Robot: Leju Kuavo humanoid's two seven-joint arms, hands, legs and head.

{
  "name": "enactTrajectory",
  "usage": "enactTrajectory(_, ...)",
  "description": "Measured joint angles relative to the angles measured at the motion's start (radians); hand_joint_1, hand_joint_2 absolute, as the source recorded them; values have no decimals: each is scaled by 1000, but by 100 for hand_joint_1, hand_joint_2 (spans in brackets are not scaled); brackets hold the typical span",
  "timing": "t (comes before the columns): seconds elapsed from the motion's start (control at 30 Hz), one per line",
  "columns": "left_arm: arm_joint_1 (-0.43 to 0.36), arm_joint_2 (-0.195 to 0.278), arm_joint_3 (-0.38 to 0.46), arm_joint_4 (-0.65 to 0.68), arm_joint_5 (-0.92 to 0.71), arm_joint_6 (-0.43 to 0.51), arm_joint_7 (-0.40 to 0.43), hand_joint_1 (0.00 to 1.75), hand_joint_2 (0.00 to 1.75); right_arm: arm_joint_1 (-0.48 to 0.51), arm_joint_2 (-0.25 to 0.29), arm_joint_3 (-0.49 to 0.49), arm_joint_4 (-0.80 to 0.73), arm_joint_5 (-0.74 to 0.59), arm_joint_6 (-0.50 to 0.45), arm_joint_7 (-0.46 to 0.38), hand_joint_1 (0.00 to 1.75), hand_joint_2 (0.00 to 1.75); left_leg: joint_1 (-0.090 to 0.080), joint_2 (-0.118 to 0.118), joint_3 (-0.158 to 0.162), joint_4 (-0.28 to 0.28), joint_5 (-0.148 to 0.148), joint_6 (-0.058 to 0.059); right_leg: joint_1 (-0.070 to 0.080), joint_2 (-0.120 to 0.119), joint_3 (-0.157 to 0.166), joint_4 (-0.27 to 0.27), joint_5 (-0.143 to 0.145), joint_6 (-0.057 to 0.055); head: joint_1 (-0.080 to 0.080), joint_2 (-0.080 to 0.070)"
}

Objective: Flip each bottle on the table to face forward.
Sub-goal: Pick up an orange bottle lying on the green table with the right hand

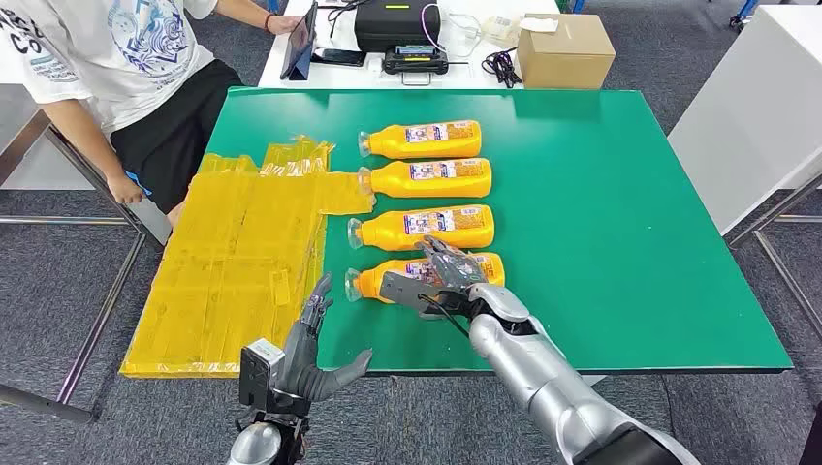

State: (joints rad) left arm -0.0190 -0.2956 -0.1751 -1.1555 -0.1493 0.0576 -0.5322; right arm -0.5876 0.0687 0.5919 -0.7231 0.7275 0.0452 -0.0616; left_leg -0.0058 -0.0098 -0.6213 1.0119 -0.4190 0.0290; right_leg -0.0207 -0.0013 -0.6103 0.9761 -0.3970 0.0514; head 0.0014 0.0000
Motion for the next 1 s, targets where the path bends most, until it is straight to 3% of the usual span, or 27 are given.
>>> enactTrajectory(0.67,-2,0,5,27,28,-1,-22,0,175,-72,-86,73,35,-16,105,20,2,175,0,0,0,0,0,0,0,0,0,0,0,0,0,0)
enactTrajectory(0.73,-2,0,5,28,31,-1,-24,0,175,-81,-91,83,42,-19,119,20,29,175,0,0,0,0,0,0,0,0,0,0,0,0,0,0)
enactTrajectory(0.83,-2,0,6,29,34,-1,-26,0,175,-96,-97,100,56,-24,139,20,134,175,0,0,0,0,0,0,0,0,0,0,0,0,0,0)
enactTrajectory(0.87,-2,0,6,31,35,-2,-27,0,175,-101,-98,106,61,-25,145,20,157,175,0,0,0,0,0,0,0,0,0,0,0,0,0,0)
enactTrajectory(1.0,-2,0,7,36,40,-3,-29,0,175,-115,-103,128,77,-30,161,18,166,175,0,0,0,0,0,0,0,0,0,0,0,0,0,0)
